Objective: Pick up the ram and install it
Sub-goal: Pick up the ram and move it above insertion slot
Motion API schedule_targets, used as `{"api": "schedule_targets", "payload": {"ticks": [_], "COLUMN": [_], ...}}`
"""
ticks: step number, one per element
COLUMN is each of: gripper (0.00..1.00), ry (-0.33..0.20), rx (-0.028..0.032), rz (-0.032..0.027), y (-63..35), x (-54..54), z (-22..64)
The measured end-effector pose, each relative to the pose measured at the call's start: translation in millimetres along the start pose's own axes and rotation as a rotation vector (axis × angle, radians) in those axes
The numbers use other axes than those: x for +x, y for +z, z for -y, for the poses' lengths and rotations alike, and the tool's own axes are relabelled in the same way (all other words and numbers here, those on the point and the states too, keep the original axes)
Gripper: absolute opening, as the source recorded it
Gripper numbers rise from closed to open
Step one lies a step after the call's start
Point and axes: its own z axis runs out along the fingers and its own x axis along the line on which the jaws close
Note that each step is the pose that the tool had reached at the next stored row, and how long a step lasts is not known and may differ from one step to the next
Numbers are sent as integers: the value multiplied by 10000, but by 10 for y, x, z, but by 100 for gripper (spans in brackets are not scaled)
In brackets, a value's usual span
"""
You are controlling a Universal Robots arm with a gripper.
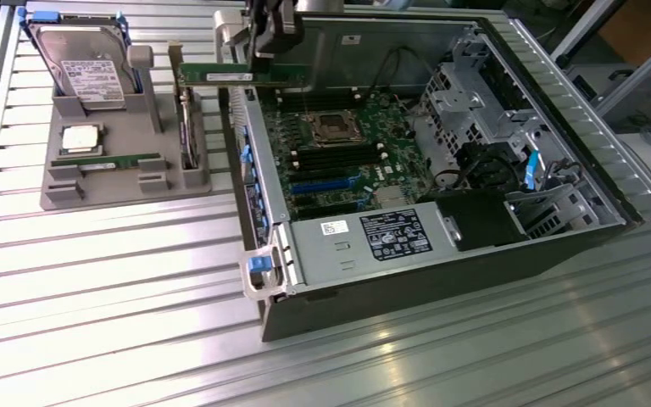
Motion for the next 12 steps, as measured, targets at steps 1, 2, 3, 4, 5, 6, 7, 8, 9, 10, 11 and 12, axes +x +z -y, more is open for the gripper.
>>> {"api": "schedule_targets", "payload": {"ticks": [1, 2, 3, 4, 5, 6, 7, 8, 9, 10, 11, 12], "gripper": [12, 12, 12, 12, 12, 12, 12, 12, 12, 12, 12, 12], "ry": [1, -1, 0, 2, 3, 3, 6, 7, 7, 10, 110, 170], "rx": [-36, -104, -156, -233, -305, -363, -424, -480, -535, -598, -599, -597], "rz": [10, 30, 44, 61, 69, 74, 80, 84, 90, 97, 123, 133], "y": [-7, -20, -28, -38, -40, -39, -38, -37, -27, -4, 49, 88], "x": [1, 4, 6, 9, 12, 14, 16, 18, 21, 26, 29, 31], "z": [69, 192, 279, 403, 519, 605, 696, 780, 899, 1061, 1121, 1156]}}
